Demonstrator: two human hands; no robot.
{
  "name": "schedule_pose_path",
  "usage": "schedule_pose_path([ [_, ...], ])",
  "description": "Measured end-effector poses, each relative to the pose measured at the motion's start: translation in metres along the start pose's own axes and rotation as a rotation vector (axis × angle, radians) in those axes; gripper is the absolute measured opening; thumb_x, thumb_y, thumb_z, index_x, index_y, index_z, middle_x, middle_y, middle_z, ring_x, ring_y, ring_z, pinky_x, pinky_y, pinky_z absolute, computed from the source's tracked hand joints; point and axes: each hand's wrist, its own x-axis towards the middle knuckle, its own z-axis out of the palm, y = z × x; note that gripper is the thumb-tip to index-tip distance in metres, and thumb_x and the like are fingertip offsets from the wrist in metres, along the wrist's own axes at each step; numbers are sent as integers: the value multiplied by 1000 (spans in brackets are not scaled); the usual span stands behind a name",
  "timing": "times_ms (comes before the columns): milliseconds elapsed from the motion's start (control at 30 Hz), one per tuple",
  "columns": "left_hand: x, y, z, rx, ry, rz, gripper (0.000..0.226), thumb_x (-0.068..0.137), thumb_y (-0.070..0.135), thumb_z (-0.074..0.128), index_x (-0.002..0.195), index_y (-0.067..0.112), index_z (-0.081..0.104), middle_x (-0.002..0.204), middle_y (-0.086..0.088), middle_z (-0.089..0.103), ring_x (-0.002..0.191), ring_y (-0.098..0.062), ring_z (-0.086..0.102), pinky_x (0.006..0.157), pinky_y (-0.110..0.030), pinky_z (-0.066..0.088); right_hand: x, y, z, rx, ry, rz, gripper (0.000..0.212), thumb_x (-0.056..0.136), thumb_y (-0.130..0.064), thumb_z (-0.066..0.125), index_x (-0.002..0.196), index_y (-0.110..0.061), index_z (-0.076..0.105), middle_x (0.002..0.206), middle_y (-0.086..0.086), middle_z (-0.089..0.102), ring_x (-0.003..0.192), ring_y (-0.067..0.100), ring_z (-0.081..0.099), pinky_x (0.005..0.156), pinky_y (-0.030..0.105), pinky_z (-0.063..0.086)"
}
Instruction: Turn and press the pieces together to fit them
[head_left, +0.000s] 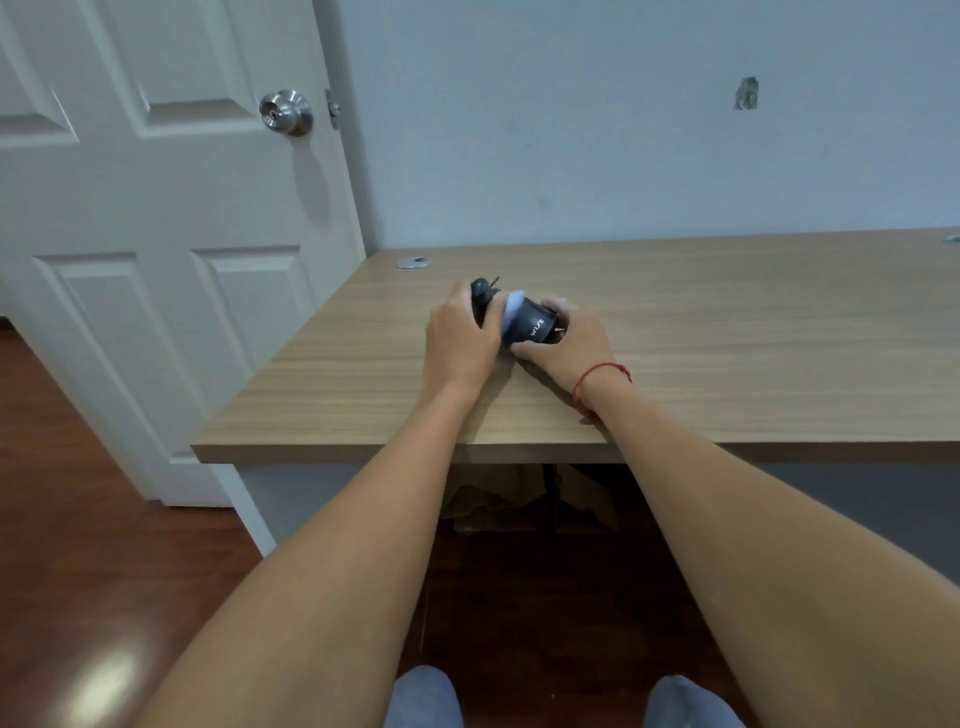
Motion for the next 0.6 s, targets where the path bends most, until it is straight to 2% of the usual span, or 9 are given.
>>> schedule_pose_path([
  [67, 2, -6, 0, 96, 4, -125, 30, 90, 32, 59, 89, 2, 58, 89, -18, 68, 86, -36, 62, 64, -31, 38, -2, -2, -1, -6, -2, 19, 53, 69, -16, 79, 119, -10, 60, 103, 3, 62, 95, 18, 59, 81, 26, 48],
  [133, 1, -5, 0, 131, 10, -146, 28, 92, 30, 56, 93, 2, 58, 93, -18, 67, 89, -36, 60, 65, -30, 35, -2, -2, 0, 1, -1, 44, 50, 68, -19, 79, 115, -11, 62, 100, 3, 65, 93, 20, 63, 77, 26, 49],
  [300, -1, 6, -5, -52, 78, -76, 27, 93, 32, 56, 81, 9, 51, 77, -11, 63, 77, -34, 61, 63, -33, 41, -1, -4, 5, -46, -28, 68, 47, 68, -28, 79, 110, -14, 63, 101, 3, 67, 91, 19, 62, 81, 31, 51],
  [400, -1, 2, -2, 139, -17, -92, 25, 93, 30, 57, 85, 7, 55, 89, -14, 67, 85, -34, 61, 64, -31, 36, -1, -4, 5, -56, -21, 63, 46, 69, -27, 79, 110, -12, 66, 102, 5, 70, 88, 18, 61, 73, 28, 47],
  [467, 0, -2, -1, 234, -29, -141, 27, 94, 30, 55, 91, 3, 58, 98, -17, 67, 92, -35, 60, 65, -31, 32, -1, -4, 5, -60, -35, 44, 51, 69, -26, 78, 116, -13, 66, 106, 4, 70, 89, 16, 60, 73, 24, 43],
  [533, 2, -2, -3, 181, 22, -161, 30, 94, 32, 55, 89, 3, 59, 92, -16, 67, 88, -34, 60, 65, -31, 33, 0, -3, 5, -76, -39, 24, 56, 69, -28, 77, 122, -15, 64, 110, 4, 70, 97, 18, 63, 77, 23, 44],
  [600, 2, 1, -5, 22, 105, -148, 31, 92, 33, 57, 81, 4, 57, 78, -12, 63, 78, -32, 58, 64, -34, 39, 1, -2, 5, -87, -47, 30, 63, 69, -29, 76, 129, -16, 59, 119, 5, 67, 109, 21, 62, 84, 25, 45],
])
